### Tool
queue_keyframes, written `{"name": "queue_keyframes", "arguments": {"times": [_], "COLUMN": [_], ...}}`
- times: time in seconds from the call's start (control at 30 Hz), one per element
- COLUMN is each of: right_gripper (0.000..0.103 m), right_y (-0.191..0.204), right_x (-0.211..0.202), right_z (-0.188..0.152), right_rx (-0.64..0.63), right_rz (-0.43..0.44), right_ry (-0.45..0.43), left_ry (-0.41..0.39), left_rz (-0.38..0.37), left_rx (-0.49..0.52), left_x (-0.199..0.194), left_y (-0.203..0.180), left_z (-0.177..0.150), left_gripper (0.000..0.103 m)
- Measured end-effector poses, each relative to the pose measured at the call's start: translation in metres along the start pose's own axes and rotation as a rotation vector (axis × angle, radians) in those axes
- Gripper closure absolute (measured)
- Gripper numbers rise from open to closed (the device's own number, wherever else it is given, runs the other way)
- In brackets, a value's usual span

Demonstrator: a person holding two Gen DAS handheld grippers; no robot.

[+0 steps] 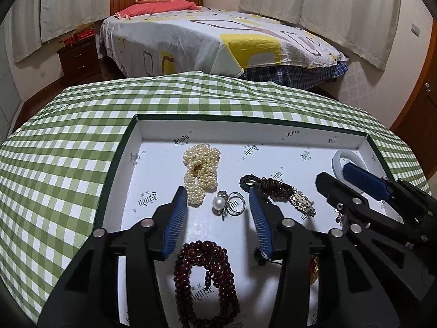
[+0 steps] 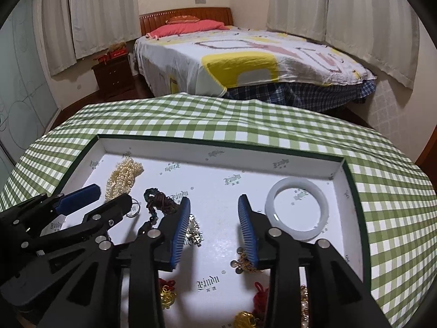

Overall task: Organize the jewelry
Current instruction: 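Open the left tool releasing the ring while the right tool releases the brooch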

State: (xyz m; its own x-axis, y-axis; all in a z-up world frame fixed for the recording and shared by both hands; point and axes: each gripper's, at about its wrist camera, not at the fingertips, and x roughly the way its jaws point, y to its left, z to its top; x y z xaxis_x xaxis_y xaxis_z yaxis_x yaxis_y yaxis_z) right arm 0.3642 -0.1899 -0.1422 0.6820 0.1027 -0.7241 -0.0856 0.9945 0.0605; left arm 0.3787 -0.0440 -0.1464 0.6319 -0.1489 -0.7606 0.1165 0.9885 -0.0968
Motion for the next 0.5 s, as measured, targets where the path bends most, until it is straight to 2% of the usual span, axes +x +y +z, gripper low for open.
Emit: {"name": "queue_keyframes", "arguments": {"times": [0.07, 0.13, 0.2, 0.27, 0.5], "right_gripper": [0.059, 0.056, 0.050, 0.049, 0.038], "right_y": [-0.002, -0.005, -0.008, -0.010, -0.011], "right_x": [-0.005, -0.012, -0.019, -0.029, -0.067], "right_z": [-0.001, -0.003, -0.006, -0.008, -0.018], "right_rx": [0.005, 0.005, 0.007, 0.013, 0.007], "right_rz": [-0.007, -0.017, -0.023, -0.028, -0.043], "right_ry": [-0.016, -0.034, -0.048, -0.068, -0.115], "left_ry": [-0.013, -0.036, -0.058, -0.072, -0.149], "left_rz": [0.000, 0.014, 0.022, 0.029, 0.043], "left_rx": [-0.002, 0.003, 0.013, 0.018, 0.011], "left_x": [-0.006, -0.016, -0.026, -0.036, -0.090], "left_y": [0.001, 0.002, 0.002, 0.000, -0.001], "left_z": [-0.003, -0.006, -0.010, -0.013, -0.022], "left_gripper": [0.052, 0.045, 0.044, 0.041, 0.024]}}
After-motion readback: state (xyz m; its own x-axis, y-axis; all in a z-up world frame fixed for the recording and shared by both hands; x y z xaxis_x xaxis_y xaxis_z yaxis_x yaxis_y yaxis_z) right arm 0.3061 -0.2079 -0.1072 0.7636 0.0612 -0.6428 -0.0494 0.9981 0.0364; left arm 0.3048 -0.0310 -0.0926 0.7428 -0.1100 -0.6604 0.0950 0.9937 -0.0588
